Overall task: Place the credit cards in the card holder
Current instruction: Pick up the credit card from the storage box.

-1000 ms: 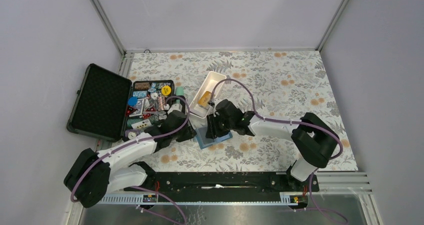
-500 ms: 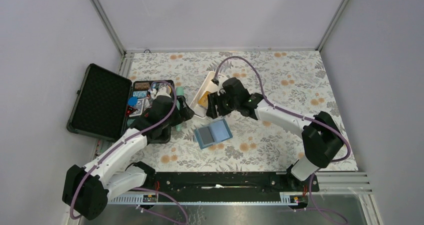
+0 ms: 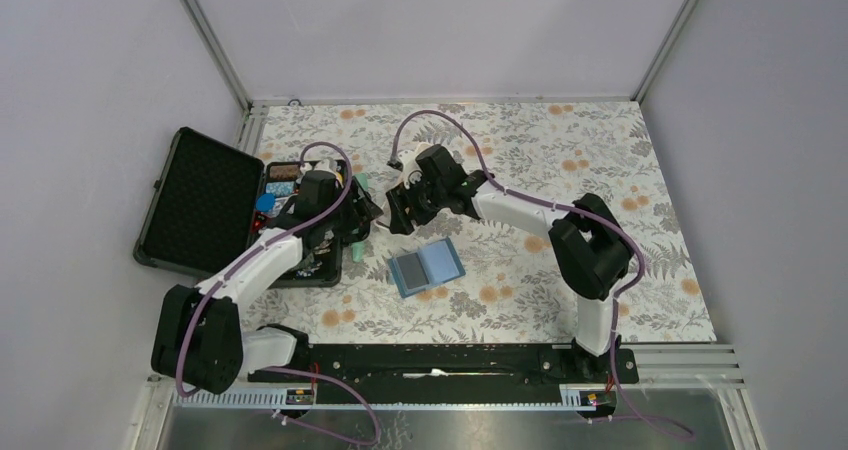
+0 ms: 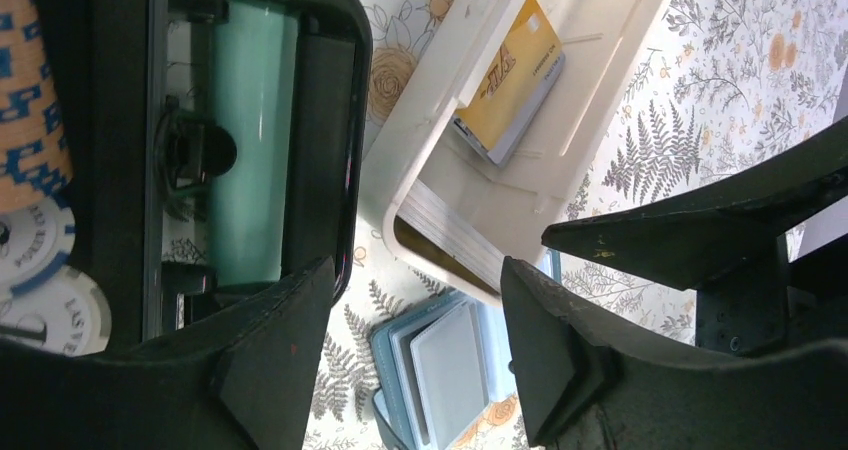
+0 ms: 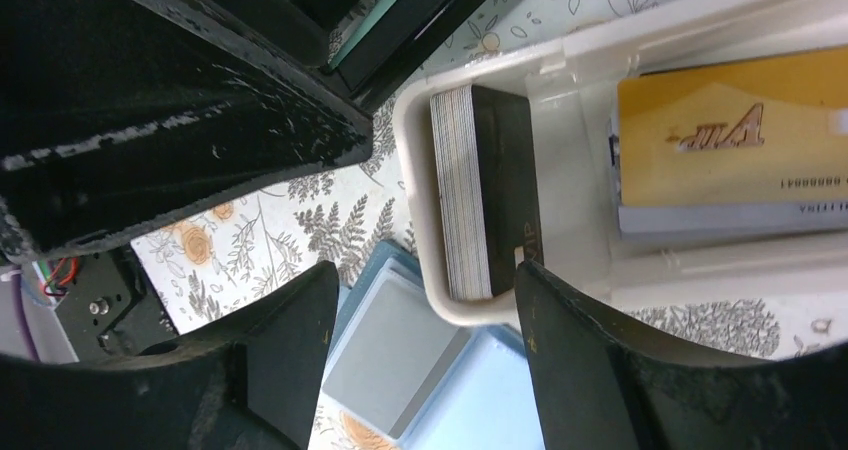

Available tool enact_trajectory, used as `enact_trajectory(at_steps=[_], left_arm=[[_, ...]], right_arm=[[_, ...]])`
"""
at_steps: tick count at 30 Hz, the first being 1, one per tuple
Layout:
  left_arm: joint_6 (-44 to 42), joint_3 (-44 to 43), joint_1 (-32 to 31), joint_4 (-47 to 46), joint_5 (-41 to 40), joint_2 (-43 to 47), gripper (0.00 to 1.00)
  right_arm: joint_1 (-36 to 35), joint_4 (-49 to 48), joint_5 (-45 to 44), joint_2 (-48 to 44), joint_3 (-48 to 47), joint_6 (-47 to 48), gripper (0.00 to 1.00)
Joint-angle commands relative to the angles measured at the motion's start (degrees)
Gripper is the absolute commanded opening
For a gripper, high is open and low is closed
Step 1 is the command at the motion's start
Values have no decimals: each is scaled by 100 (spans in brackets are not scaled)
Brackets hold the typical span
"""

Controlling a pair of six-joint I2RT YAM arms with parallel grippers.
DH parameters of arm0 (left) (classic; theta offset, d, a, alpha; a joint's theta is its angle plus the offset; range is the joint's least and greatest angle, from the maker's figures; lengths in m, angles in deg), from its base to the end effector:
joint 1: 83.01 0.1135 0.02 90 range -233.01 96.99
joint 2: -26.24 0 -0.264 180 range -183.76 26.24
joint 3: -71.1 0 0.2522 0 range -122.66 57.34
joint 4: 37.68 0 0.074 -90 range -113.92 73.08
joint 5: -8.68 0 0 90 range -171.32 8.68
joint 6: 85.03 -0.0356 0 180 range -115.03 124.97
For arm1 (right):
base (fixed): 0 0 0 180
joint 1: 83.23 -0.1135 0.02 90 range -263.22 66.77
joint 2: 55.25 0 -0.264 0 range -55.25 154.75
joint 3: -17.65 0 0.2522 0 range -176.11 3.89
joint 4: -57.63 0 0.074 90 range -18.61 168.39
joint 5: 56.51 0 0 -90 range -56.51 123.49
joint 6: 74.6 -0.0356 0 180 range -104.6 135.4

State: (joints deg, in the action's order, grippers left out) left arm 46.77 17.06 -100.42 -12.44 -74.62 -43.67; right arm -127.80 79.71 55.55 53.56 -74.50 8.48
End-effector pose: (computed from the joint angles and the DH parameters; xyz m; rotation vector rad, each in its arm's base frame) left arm 0.2414 -0.0801 0.2206 -0.4397 2.3334 -0.6538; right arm 0.2971 0.3114 0.2241 -0.9623 2.1445 0.8986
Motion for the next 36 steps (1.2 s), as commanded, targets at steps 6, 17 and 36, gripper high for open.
enact_trajectory(at_steps=[6, 17, 36], left_arm=[[-192, -393, 142, -529, 231, -549, 54], [-216, -484, 146, -525, 354, -902, 38], [-199, -457, 141, -563, 495, -1021, 29]], right_arm=[[-9, 267, 384, 612, -883, 876, 72], [-8, 555, 546, 1086, -1225, 1033, 71], [-24, 808, 1099, 1014, -1452, 986, 59]])
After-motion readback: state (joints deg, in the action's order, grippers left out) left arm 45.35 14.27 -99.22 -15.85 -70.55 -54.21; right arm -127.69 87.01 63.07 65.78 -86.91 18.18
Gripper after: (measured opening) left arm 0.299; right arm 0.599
